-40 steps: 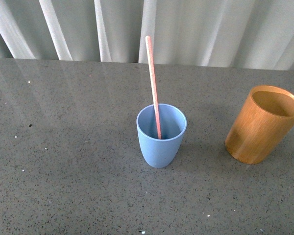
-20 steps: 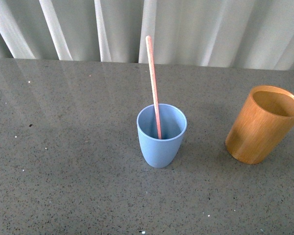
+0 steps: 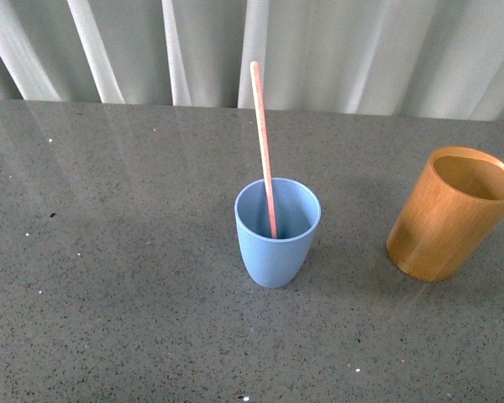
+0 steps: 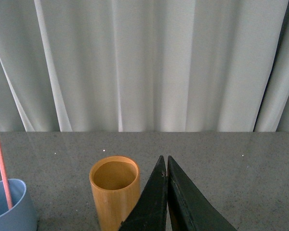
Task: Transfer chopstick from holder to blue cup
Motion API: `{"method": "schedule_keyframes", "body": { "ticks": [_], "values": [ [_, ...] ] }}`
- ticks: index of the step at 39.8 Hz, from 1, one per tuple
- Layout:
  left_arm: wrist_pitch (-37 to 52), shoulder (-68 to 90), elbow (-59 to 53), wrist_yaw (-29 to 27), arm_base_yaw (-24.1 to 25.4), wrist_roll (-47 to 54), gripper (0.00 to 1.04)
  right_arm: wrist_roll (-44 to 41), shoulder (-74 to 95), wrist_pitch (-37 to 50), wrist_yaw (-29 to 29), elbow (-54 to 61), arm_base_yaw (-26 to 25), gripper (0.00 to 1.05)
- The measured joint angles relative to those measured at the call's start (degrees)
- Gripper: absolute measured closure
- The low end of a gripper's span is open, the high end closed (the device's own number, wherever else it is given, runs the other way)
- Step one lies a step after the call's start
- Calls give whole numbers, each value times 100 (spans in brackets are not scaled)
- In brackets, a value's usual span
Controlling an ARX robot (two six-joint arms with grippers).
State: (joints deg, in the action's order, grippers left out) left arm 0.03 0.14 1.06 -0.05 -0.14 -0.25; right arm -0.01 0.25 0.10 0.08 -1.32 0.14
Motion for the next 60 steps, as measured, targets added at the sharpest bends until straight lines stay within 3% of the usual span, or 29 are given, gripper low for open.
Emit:
{"method": "schedule_keyframes", "body": {
  "ticks": [4,7,27,60],
  "values": [
    [0,-2,0,0,0,0,7,0,0,0,0,0,0,104],
    [0,-2,0,0,0,0,7,-4,0,0,0,0,0,95],
    [0,-2,0,0,0,0,7,4,0,0,0,0,0,8],
    [0,-2,0,0,0,0,7,2,0,0,0,0,0,10]
  ]
}}
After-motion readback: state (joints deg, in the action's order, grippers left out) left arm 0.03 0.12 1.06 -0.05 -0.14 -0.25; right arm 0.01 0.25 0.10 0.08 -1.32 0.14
